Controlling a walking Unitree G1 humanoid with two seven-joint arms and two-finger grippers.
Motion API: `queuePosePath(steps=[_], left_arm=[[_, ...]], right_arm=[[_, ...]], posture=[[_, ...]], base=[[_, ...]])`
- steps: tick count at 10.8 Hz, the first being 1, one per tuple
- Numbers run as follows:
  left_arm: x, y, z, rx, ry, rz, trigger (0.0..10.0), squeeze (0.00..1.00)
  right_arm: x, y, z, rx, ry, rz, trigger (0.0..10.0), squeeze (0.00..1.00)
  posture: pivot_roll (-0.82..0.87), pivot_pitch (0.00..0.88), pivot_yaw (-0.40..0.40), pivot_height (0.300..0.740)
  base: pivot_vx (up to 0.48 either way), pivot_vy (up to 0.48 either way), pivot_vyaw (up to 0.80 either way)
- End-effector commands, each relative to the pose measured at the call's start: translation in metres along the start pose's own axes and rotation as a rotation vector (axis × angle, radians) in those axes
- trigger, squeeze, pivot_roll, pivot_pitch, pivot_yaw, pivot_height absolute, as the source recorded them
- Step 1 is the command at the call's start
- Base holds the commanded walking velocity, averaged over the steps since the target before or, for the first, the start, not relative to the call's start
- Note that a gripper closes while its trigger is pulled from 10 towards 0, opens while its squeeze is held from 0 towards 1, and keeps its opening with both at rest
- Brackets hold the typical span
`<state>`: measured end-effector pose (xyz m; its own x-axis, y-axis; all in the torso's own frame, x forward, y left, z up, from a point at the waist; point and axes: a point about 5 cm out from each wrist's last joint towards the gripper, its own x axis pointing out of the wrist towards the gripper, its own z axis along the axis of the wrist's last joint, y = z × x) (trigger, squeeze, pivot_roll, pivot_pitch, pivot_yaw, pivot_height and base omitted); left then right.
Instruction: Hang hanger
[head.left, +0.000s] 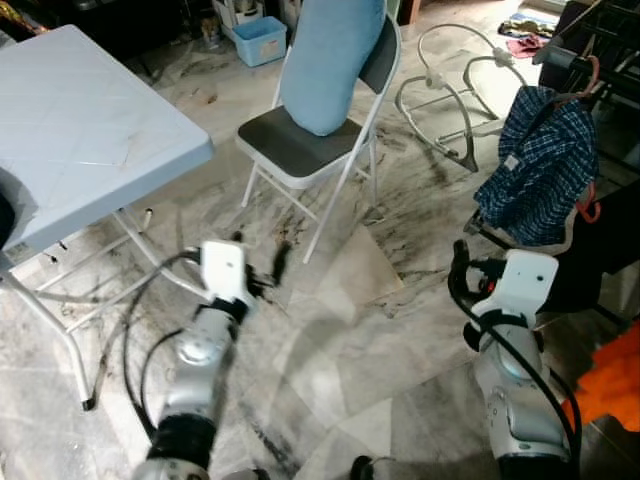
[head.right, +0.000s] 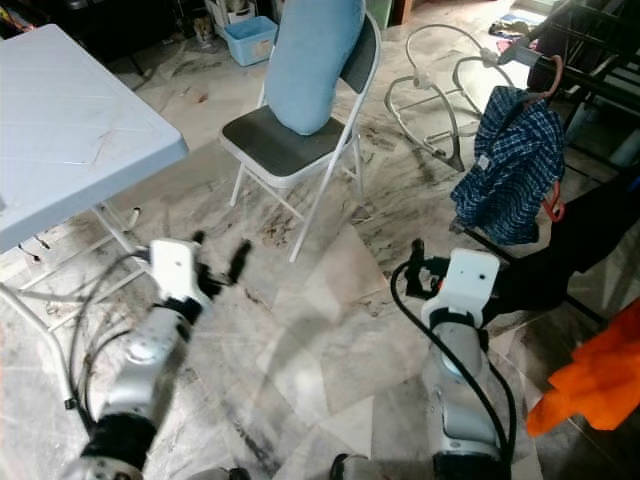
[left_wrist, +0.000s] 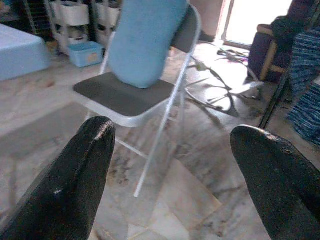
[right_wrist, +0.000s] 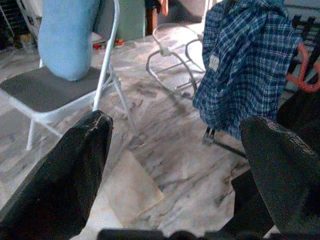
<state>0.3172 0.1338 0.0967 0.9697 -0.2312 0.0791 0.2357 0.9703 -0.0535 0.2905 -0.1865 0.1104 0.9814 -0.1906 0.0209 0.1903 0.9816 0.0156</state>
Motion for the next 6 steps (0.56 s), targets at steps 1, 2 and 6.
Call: queuePosePath(steps=[1,2,6], left_arm=[[0.001,-0.004,-0.003,-0.001,0.023,-0.027,10.0,0.0],[-0.001,-0.006,-0.003,-0.001,0.026,-0.05,10.0,0.0],[-0.007,-0.005,-0.013,-0.025,0.069,-0.041,10.0,0.0]], right_arm=[[-0.003,0.001,0.002,-0.023,-0.002,0.021,10.0,0.0],[-0.004,-0.001,0.002,-0.033,-0.004,0.012,10.0,0.0],[-0.009,-0.012,-0.003,-0.039,0.012,-0.056,10.0,0.0]], posture=[[-0.14,0.123,0.027,0.74],[-0.15,0.123,0.029,0.74],[-0.15,0.114,0.045,0.74]], base=[[0.0,0.244,-0.8],[0.0,0.255,-0.8],[0.0,0.26,-0.8]])
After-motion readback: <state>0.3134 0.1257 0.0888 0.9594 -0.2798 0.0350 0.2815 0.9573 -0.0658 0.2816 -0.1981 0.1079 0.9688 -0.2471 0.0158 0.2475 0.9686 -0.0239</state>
